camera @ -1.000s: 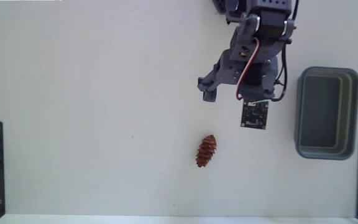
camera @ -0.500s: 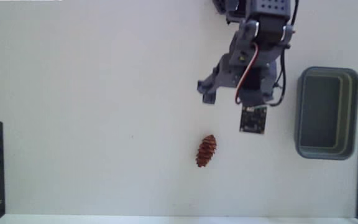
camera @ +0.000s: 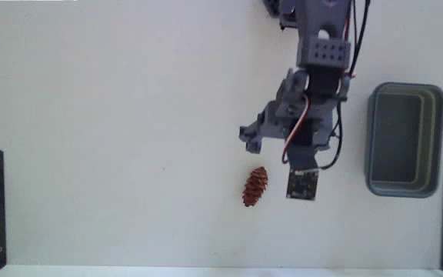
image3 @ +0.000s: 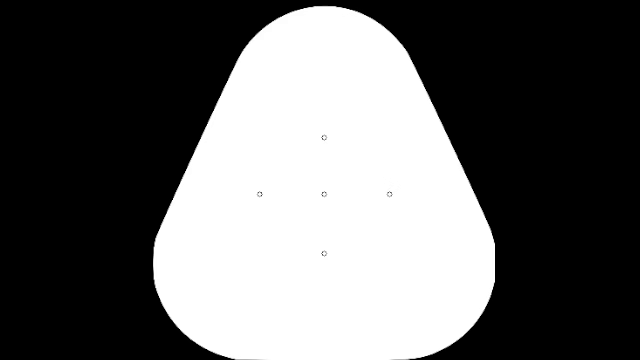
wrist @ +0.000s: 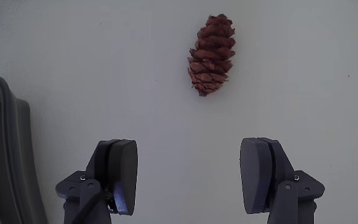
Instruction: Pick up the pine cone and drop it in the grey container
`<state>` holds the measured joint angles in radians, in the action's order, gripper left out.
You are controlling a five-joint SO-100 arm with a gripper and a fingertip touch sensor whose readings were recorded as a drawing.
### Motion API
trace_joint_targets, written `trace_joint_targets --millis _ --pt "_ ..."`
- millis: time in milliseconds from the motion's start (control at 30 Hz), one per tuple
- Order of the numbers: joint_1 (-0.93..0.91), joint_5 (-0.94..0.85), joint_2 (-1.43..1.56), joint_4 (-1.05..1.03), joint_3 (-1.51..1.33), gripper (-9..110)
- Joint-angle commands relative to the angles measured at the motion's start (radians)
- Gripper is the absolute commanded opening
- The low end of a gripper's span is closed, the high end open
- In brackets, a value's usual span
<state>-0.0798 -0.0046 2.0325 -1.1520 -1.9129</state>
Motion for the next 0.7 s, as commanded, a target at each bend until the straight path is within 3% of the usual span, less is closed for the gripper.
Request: trace_joint_targets --millis 0,667 --pt "-0.017 0.005 -0.031 0.040 0.074 110" --pt "-0.022 0.005 -0.348 0.127 0.304 110"
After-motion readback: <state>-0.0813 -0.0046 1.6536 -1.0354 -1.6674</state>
